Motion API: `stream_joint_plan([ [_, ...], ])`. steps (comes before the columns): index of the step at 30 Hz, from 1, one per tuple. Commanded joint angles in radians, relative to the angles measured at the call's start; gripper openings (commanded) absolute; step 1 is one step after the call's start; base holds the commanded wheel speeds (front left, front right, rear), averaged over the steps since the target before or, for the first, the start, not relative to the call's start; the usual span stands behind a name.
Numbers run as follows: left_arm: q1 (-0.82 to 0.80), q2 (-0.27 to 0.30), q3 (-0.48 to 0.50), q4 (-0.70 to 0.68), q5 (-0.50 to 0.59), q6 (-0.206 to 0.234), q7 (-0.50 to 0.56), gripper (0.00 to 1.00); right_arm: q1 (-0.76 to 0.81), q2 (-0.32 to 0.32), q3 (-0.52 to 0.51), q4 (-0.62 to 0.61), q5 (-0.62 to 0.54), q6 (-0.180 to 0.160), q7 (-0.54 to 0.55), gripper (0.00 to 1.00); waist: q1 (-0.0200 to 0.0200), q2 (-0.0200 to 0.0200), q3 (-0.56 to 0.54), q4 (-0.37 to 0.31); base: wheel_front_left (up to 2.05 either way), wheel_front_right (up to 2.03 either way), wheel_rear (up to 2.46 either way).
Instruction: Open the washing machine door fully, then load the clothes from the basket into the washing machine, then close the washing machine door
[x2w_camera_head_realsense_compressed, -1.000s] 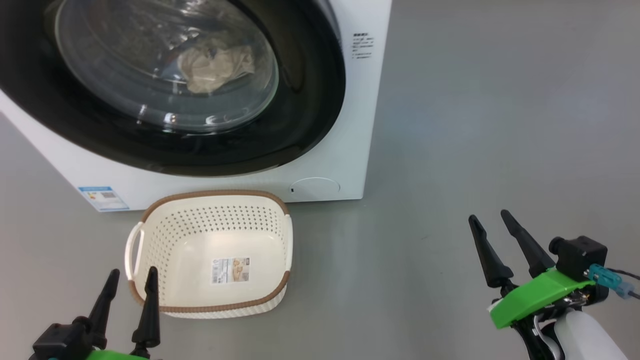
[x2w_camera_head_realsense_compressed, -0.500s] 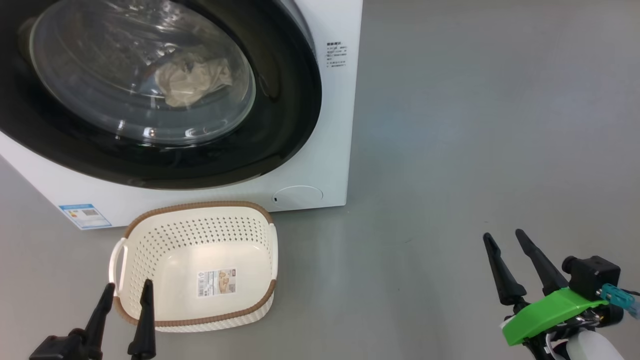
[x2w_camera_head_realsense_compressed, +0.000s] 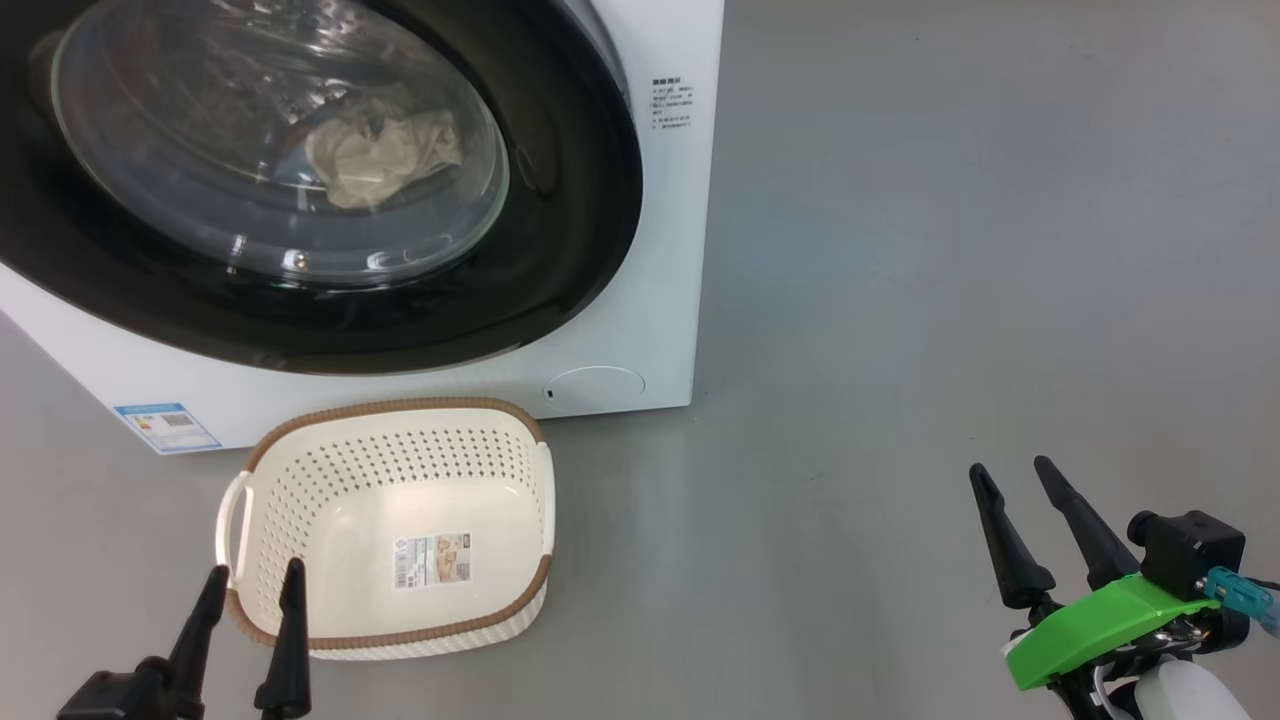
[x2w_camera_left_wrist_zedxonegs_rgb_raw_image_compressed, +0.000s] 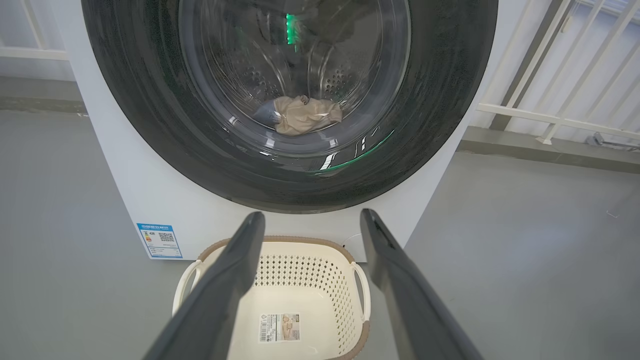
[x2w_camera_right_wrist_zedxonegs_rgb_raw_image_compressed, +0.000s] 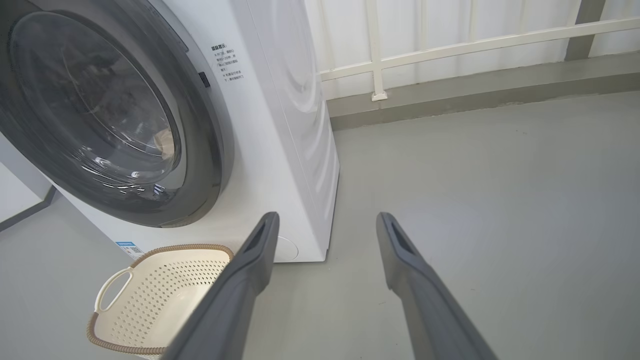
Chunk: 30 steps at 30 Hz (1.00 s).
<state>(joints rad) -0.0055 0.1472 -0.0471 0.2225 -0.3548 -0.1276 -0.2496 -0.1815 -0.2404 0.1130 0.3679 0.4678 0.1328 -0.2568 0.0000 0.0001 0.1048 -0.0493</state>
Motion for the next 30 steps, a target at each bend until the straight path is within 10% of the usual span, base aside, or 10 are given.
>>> stream_joint_plan([
  [1,-0.02,0.017,0.038,-0.026,-0.003,-0.003,-0.012,1.0,0.0,-0.007,0.014,-0.026,-0.013,-0.002,-0.005,1.0,0.0,-0.0001,0.0,0.001,0.0,0.0,0.0],
  [7,-0.015,0.011,0.044,-0.023,-0.01,-0.003,-0.012,1.0,0.002,-0.01,0.014,-0.027,-0.014,-0.002,-0.005,1.0,0.0,-0.0001,-0.005,0.005,0.0,0.0,0.0],
  [8,0.0,-0.002,0.009,0.0,-0.006,0.0,0.0,0.0,0.0,0.0,0.0,-0.002,-0.003,0.0,0.0,0.0,0.0,-0.0001,-0.004,0.005,0.0,0.0,0.0],
  [30,-0.008,-0.044,0.015,0.053,-0.179,0.0,0.048,0.0,0.031,0.052,-0.021,0.033,0.155,0.0,0.049,0.0,0.0001,-0.0001,-0.018,0.011,0.0,0.0,0.0],
])
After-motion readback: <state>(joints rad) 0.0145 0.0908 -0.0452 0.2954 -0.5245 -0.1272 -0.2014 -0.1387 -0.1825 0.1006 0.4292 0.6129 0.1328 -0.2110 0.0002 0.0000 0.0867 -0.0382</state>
